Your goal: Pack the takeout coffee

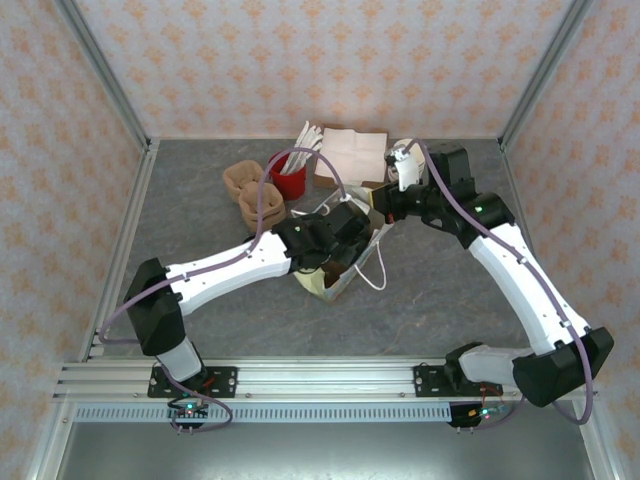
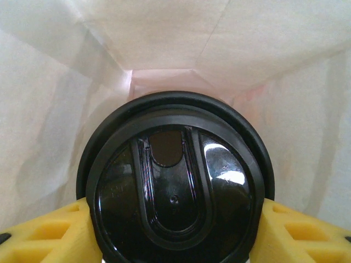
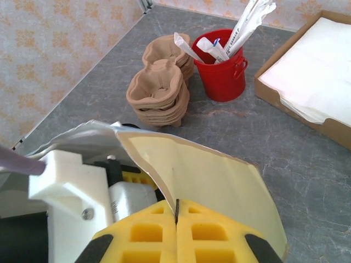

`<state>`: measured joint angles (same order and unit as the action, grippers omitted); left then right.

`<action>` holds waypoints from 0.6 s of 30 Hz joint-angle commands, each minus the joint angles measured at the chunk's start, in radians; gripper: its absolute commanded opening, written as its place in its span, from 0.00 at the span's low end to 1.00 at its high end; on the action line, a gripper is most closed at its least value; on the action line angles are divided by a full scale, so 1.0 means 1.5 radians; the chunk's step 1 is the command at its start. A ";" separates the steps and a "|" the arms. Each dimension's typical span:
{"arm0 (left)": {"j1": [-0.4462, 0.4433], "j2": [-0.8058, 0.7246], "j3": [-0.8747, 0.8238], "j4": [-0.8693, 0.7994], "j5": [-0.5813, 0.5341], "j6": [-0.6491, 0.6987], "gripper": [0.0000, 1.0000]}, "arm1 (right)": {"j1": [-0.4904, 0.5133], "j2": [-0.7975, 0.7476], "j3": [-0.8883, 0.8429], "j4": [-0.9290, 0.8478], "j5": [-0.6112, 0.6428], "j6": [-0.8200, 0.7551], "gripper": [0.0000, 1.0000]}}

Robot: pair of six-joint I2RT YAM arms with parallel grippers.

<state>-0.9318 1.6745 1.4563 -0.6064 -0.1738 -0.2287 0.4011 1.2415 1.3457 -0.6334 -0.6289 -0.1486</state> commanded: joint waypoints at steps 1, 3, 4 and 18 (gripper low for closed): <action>0.011 0.007 0.021 0.022 -0.033 0.015 0.60 | 0.007 -0.021 -0.008 0.032 0.000 0.010 0.00; 0.012 0.008 0.021 0.024 -0.033 0.017 0.59 | 0.007 -0.021 -0.010 0.032 0.001 0.010 0.00; 0.013 0.006 0.019 0.026 -0.033 0.017 0.59 | 0.007 -0.022 -0.011 0.032 0.001 0.009 0.00; 0.013 0.015 0.031 -0.013 -0.047 0.010 0.59 | 0.007 -0.024 -0.017 0.033 0.003 -0.001 0.00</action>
<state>-0.9207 1.6836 1.4689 -0.5968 -0.1848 -0.2180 0.4061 1.2255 1.3277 -0.6052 -0.6270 -0.1490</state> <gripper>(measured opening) 0.594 0.041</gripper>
